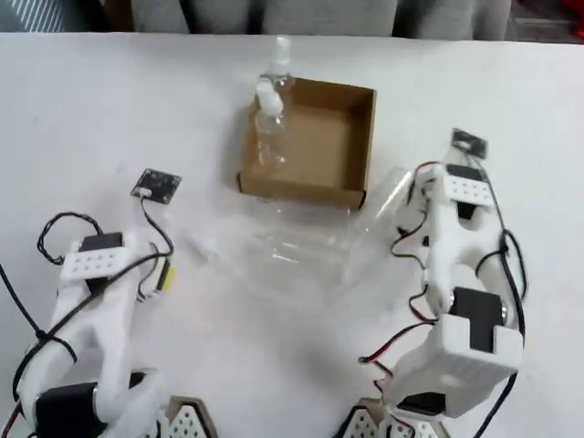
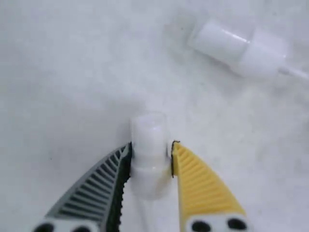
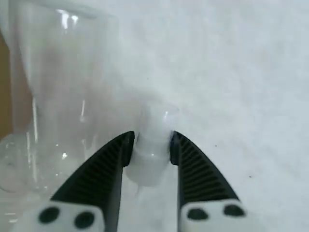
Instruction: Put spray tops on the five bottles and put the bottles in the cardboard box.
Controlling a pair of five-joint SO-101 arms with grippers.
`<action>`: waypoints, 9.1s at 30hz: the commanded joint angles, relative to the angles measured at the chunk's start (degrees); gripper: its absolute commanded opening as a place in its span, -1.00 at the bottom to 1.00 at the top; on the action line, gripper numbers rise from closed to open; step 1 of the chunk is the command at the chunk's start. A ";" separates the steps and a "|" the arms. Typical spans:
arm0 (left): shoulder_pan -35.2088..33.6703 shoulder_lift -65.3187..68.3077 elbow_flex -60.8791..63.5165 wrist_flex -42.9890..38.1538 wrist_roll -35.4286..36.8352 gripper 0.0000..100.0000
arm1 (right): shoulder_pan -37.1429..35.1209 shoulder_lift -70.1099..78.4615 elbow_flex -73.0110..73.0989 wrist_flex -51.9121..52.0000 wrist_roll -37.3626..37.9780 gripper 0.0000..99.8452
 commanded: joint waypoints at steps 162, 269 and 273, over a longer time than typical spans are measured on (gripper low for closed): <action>-18.42 24.84 -27.69 3.25 15.47 -0.94 | -10.24 13.67 -27.96 15.43 121.85 -0.47; -18.77 24.84 -27.43 3.52 11.34 -0.93 | 31.43 1.45 -23.21 12.26 56.00 -0.51; -18.77 24.84 -27.43 3.52 11.34 -0.93 | 32.22 4.35 -25.23 13.23 56.09 -0.42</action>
